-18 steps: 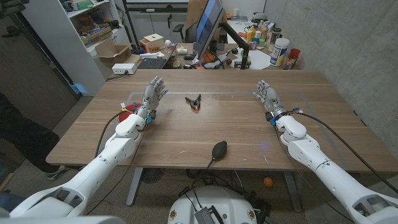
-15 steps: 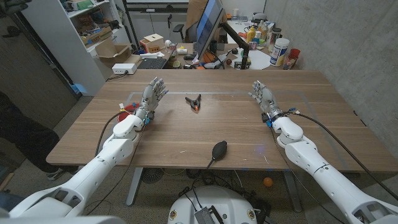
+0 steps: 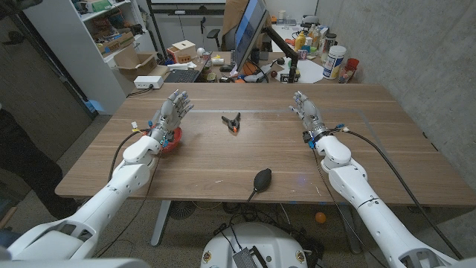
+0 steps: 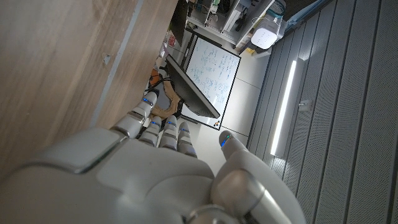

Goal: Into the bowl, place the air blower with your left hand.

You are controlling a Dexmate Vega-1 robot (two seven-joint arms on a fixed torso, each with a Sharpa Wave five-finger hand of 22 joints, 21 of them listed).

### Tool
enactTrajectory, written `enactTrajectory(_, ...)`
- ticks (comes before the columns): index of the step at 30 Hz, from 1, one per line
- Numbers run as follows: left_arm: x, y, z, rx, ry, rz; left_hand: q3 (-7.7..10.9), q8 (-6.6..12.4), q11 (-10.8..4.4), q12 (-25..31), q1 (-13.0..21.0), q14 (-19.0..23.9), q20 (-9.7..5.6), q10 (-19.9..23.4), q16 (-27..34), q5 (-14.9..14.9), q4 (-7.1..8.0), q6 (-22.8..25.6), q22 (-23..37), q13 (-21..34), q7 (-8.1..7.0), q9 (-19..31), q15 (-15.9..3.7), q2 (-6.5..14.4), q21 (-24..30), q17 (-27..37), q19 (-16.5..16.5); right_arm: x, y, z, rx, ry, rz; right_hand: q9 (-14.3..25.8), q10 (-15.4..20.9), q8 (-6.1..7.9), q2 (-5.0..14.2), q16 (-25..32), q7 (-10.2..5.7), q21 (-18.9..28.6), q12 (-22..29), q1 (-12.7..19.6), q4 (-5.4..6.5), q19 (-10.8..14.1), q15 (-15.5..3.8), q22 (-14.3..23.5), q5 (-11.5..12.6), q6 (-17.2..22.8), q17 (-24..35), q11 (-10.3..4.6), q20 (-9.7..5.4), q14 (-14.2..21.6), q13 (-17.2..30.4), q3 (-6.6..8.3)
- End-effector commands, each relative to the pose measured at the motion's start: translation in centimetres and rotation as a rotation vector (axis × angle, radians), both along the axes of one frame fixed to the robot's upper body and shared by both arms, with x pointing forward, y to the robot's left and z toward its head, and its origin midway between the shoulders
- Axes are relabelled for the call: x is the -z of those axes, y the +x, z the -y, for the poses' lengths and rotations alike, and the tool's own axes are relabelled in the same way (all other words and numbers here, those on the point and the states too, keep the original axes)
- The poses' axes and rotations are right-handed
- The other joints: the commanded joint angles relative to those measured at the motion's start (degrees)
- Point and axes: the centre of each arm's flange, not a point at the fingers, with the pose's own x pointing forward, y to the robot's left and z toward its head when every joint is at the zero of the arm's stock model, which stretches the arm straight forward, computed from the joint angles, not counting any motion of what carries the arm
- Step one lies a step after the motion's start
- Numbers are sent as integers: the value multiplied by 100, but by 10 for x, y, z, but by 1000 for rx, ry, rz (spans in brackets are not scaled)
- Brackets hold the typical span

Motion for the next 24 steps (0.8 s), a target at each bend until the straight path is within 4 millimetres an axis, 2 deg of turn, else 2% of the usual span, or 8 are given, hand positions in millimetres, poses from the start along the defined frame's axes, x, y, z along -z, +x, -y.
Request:
enactTrajectory(1,-24,-7,2,-13,94,67,6,27,-56,28,21,-31,-58,-20,27,35,-30,-3,24,12,-46,19,-28,548,39,10,30,-31,8,-6,-5,-29,26,24,65,44,166,40,24,42,44,-21,16,67,-57,29,36,32,18,-9,-132,17,27,31)
enactTrajectory(12,-57,-27,33,-12,273,168,-6,31,-124,37,78,21,-65,11,36,39,-99,18,12,10,-134,16,-72,471,34,-3,43,-36,13,-2,-23,-40,30,25,80,47,154,44,29,50,47,-30,18,92,-52,29,36,50,17,-10,-133,38,27,28)
enactTrajectory(18,-75,-44,44,-23,397,241,-5,48,-200,57,259,117,-113,87,39,50,-297,78,-15,9,-203,15,-116,300,10,-26,57,-32,14,4,-26,-31,30,26,82,49,150,45,33,52,46,-39,23,102,-54,29,35,58,18,-4,-125,44,27,24)
enactTrajectory(24,-91,-66,54,-29,550,313,168,54,-312,69,727,238,-153,171,27,51,-707,60,-41,21,-304,25,-192,283,-40,-35,55,-28,13,7,-24,-25,29,26,86,49,148,45,29,51,46,-47,29,104,-57,29,35,64,19,-15,-127,47,27,23)
